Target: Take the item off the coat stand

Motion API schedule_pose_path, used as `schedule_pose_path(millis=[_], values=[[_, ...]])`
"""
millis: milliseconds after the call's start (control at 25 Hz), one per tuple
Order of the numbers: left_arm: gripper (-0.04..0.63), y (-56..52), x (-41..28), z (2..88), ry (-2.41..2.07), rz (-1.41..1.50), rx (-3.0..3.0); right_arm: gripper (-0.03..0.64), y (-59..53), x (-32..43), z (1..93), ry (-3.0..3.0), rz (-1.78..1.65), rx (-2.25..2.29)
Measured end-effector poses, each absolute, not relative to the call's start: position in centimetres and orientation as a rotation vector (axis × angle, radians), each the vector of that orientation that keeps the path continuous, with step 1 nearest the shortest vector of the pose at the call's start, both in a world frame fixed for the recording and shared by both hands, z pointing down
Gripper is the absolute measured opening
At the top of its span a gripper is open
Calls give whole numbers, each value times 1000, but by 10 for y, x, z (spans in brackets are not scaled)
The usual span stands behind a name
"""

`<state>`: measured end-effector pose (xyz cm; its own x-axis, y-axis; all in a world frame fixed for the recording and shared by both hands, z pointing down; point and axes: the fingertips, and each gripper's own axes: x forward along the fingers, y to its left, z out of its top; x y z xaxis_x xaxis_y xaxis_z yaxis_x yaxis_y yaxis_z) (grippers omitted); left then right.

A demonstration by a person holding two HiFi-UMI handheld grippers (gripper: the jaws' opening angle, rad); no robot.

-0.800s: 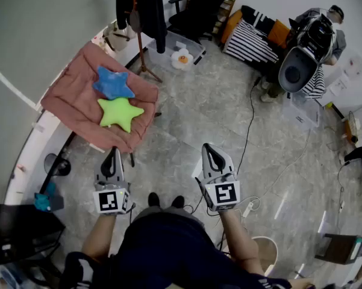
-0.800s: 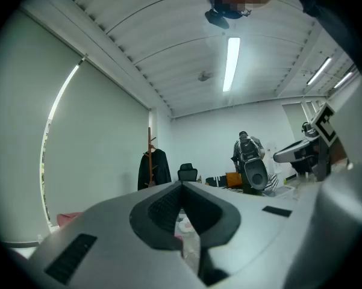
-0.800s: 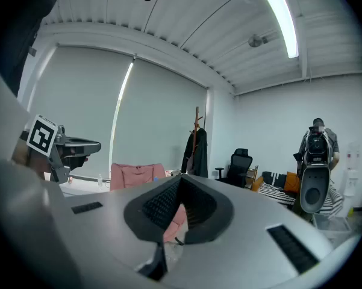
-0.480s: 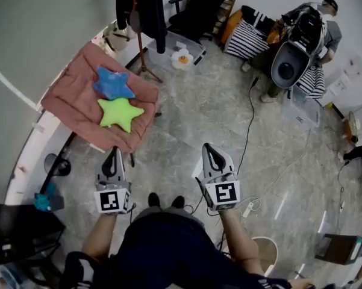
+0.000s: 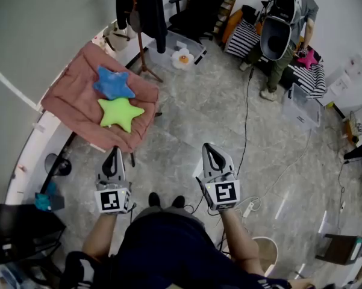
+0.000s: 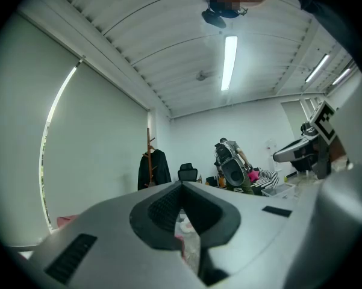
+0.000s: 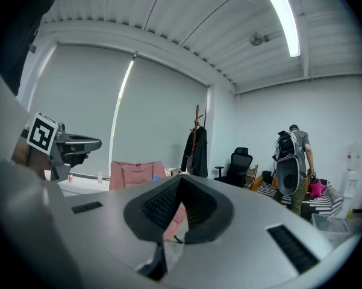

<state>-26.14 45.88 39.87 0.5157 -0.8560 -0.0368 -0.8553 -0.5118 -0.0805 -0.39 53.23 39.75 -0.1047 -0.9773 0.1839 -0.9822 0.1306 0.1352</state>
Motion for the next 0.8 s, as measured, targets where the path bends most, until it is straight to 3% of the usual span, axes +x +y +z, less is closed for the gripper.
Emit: schedule_pose_path(millis=[800], values=[[28,456,-251,403,1438,-32,-2670,18,533,4,403,-2189,31,1966]])
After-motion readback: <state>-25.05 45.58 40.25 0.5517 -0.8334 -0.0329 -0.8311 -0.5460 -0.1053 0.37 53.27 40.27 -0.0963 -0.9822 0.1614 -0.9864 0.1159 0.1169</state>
